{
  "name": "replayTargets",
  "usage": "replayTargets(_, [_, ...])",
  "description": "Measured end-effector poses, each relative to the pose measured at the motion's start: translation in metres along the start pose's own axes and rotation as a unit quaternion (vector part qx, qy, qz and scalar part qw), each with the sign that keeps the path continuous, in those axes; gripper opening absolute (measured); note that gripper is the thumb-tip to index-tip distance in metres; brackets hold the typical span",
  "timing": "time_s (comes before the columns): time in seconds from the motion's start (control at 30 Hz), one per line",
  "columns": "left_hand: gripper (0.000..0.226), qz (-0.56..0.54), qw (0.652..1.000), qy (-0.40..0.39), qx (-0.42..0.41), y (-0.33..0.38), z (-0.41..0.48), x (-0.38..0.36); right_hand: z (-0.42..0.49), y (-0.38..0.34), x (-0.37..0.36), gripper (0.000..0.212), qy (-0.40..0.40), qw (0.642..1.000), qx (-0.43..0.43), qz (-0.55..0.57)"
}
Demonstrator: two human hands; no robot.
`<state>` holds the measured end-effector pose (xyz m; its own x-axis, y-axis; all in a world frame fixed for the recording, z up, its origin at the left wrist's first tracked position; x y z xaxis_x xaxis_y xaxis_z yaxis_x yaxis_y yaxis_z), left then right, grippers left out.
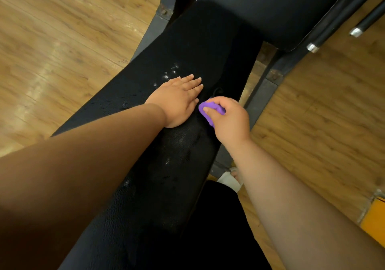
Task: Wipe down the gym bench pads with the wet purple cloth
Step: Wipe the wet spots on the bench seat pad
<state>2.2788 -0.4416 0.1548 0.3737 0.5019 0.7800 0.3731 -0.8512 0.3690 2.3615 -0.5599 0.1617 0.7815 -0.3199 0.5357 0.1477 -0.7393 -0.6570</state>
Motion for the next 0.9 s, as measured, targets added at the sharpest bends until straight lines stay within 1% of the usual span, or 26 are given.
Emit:
replayTargets(0.07, [0.053, -0.001, 1.000, -0.002, 0.002, 0.000, 0.000, 0.000, 0.014, -0.002, -0.001, 0.010, 0.016, 1.000, -0.024, 0.003])
replayTargets(0.13, [0.053, 0.000, 1.000, -0.005, 0.000, 0.000, 0.000, 0.000, 0.008, -0.002, -0.004, 0.009, 0.023, 0.999, -0.024, 0.011])
replayTargets(0.23, [0.052, -0.006, 1.000, -0.003, -0.004, 0.000, 0.000, 0.001, -0.023, 0.002, -0.008, 0.009, 0.002, 1.000, -0.006, 0.010])
replayTargets(0.3, [0.051, -0.029, 1.000, 0.006, -0.007, 0.001, -0.002, 0.003, -0.031, 0.004, -0.008, 0.010, -0.008, 1.000, -0.001, 0.009])
replayTargets(0.37, [0.049, -0.065, 0.998, 0.024, -0.013, 0.002, -0.006, 0.007, -0.021, 0.001, -0.006, 0.011, 0.004, 1.000, -0.013, 0.010])
replayTargets(0.43, [0.047, -0.077, 0.996, 0.036, -0.024, 0.003, -0.012, 0.009, -0.006, -0.005, -0.004, 0.009, 0.028, 0.998, -0.034, 0.036])
replayTargets(0.53, [0.050, -0.045, 0.998, 0.011, -0.042, 0.000, -0.028, 0.005, -0.010, -0.010, -0.008, 0.011, 0.053, 0.996, -0.053, 0.048])
replayTargets(0.7, [0.055, -0.025, 0.998, -0.023, -0.059, 0.006, -0.060, 0.003, -0.057, -0.006, -0.016, 0.013, 0.019, 0.999, -0.029, 0.023])
replayTargets(0.8, [0.056, -0.003, 0.997, -0.044, -0.066, 0.010, -0.070, 0.002, -0.050, -0.011, -0.010, 0.012, 0.020, 0.999, -0.033, 0.009])
replayTargets(0.9, [0.057, 0.020, 0.995, -0.064, -0.074, 0.008, -0.077, 0.004, -0.037, -0.019, -0.006, 0.010, 0.051, 0.997, -0.059, 0.011])
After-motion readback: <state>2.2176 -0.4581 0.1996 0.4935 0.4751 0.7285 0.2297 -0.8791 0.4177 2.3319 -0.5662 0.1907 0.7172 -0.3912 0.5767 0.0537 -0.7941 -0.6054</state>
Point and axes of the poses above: each hand's wrist, its own z-axis towards the middle knuckle, its own x-axis out of the back of the hand, y = z × x, the point moved 5 cm from there along z, towards the middle knuckle, and after that the axes turned 6 degrees about -x, right-handed, at the moved point
